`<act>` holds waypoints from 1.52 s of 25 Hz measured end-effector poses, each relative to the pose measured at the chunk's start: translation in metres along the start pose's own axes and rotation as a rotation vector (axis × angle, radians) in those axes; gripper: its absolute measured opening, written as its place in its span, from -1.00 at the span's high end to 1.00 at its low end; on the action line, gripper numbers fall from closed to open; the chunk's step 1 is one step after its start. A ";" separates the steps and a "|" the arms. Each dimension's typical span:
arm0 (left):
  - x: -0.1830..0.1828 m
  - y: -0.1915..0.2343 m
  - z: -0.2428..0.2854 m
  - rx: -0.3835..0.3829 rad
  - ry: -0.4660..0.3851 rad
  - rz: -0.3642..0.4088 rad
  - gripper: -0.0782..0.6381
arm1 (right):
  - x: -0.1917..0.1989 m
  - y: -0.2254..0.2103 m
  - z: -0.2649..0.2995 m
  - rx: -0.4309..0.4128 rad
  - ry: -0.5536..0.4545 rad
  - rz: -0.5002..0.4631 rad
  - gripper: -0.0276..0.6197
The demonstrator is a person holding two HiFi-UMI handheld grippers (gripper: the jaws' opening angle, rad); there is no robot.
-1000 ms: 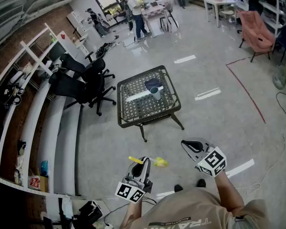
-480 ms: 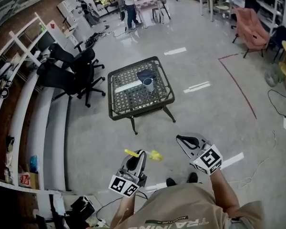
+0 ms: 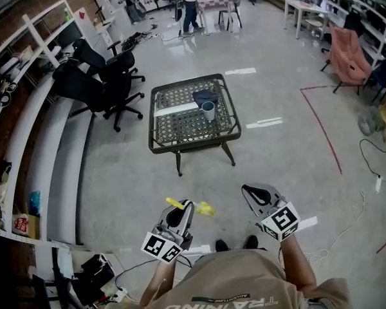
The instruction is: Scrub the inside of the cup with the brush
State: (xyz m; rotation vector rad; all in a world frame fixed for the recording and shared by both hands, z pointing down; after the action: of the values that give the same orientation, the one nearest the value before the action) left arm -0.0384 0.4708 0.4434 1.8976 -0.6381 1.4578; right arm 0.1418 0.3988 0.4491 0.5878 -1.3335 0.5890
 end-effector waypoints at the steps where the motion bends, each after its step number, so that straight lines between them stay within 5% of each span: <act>1: 0.003 0.002 -0.004 -0.001 0.003 -0.006 0.66 | 0.006 0.002 0.001 0.001 0.014 0.002 0.86; 8: 0.016 0.013 -0.016 0.003 0.032 -0.036 0.66 | 0.029 0.010 0.000 0.019 0.082 0.024 0.86; 13: 0.012 0.017 0.004 -0.001 0.024 -0.032 0.66 | 0.019 -0.019 0.006 0.013 0.041 0.155 0.86; 38: 0.008 0.065 0.133 -0.121 0.039 0.004 0.66 | 0.045 -0.123 0.094 -0.157 0.068 0.047 0.86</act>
State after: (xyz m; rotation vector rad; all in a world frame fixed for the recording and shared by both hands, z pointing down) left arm 0.0031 0.3290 0.4419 1.7720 -0.6965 1.4224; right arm 0.1669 0.2480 0.4994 0.4065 -1.3188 0.5323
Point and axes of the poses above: the fingertips, and each gripper's own axes: z forward along the fingers, y to its left, x out of its underside, the point moved 2 cm from there along -z, backward along the fingers, and after that the axes turned 13 degrees about x, right-handed, at the moved point
